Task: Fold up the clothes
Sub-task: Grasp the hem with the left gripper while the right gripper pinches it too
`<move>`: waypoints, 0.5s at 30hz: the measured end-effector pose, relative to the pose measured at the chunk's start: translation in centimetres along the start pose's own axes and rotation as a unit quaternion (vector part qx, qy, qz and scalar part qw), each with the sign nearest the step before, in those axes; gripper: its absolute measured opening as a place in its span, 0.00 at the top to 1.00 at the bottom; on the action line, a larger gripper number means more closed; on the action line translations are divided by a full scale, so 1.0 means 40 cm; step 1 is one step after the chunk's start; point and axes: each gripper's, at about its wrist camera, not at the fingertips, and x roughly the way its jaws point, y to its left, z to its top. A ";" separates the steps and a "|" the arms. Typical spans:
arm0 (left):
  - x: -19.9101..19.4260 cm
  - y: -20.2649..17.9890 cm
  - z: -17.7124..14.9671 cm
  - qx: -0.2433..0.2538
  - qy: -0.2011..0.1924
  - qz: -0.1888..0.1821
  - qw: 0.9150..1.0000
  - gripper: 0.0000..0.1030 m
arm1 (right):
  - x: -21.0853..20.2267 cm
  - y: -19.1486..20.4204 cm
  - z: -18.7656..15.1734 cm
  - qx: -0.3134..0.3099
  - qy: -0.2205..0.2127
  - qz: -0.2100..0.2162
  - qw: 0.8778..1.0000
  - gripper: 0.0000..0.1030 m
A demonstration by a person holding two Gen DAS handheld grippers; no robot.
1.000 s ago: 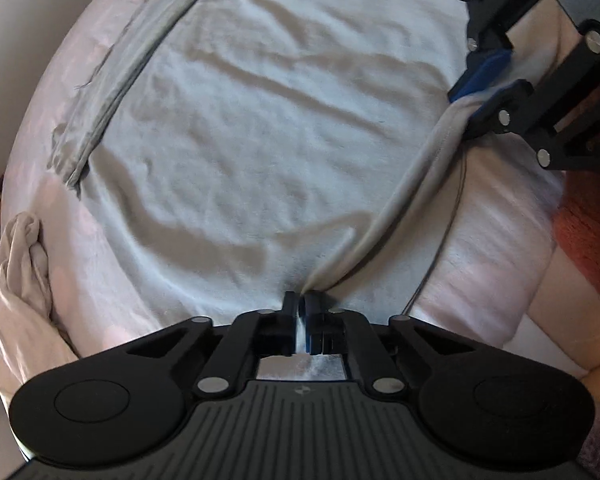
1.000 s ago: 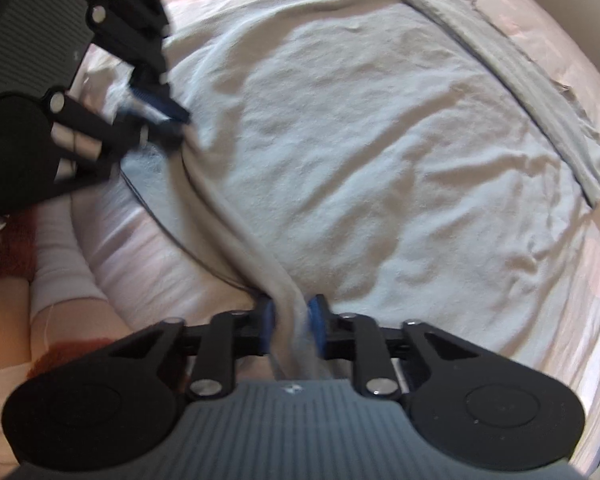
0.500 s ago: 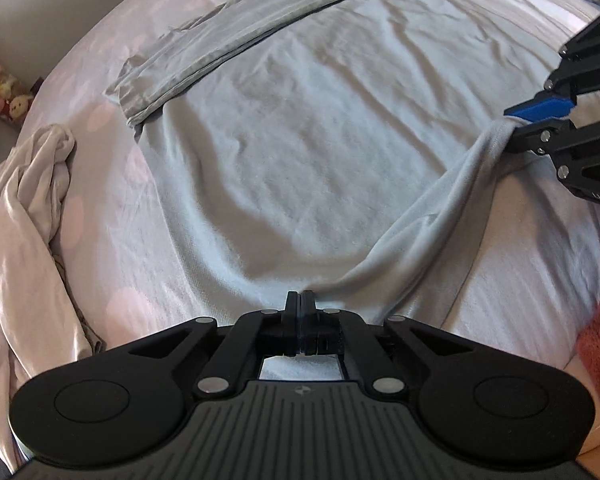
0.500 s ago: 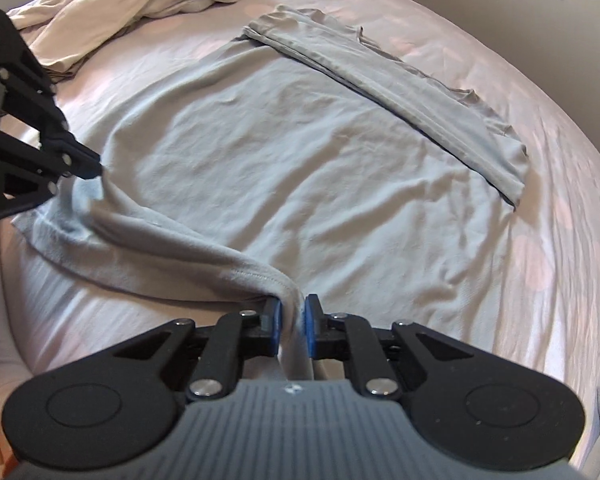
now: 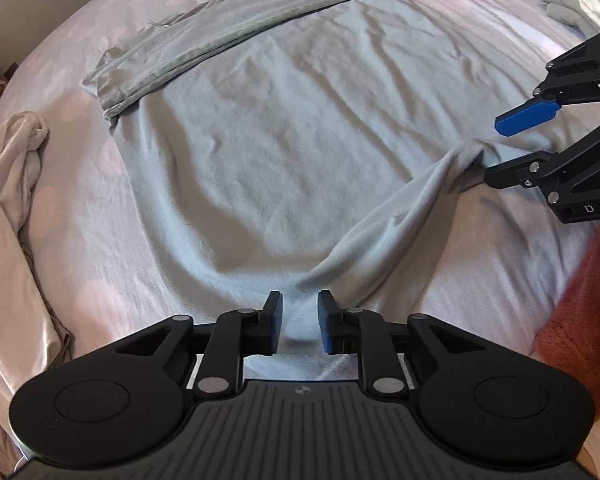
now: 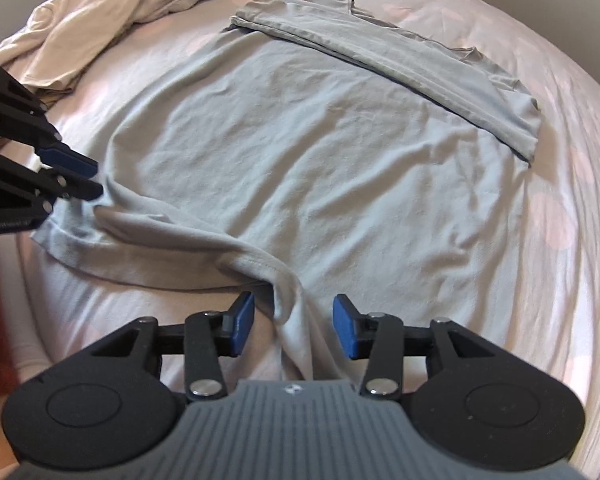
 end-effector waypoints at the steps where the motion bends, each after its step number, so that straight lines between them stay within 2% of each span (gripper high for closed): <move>1: -0.004 0.001 0.002 0.004 0.003 -0.016 1.000 0.77 | -0.009 -0.003 0.000 -0.004 0.004 0.004 1.000 0.53; 2: -0.003 -0.003 0.002 0.013 0.011 -0.024 1.000 0.74 | -0.017 -0.005 -0.002 -0.010 0.009 0.007 1.000 0.51; 4: 0.012 -0.018 0.000 0.043 0.036 -0.026 0.998 0.61 | -0.022 -0.010 -0.015 -0.032 0.027 0.005 0.999 0.47; 6: 0.028 -0.035 -0.004 0.076 0.063 -0.022 0.995 0.56 | -0.027 -0.015 -0.028 -0.054 0.045 0.002 0.998 0.45; 8: 0.047 -0.059 -0.012 0.107 0.089 -0.002 0.990 0.56 | -0.033 -0.020 -0.041 -0.076 0.063 -0.001 0.995 0.45; 11: 0.071 -0.091 -0.019 0.137 0.107 0.026 0.984 0.55 | -0.038 -0.028 -0.061 -0.107 0.091 -0.004 0.990 0.44; 13: 0.089 -0.103 -0.025 0.151 0.120 0.047 0.980 0.55 | -0.015 -0.036 -0.076 -0.102 0.113 -0.005 0.988 0.43; 15: 0.099 -0.097 -0.028 0.149 0.128 0.061 0.979 0.53 | -0.014 -0.038 -0.078 -0.100 0.113 -0.014 0.988 0.43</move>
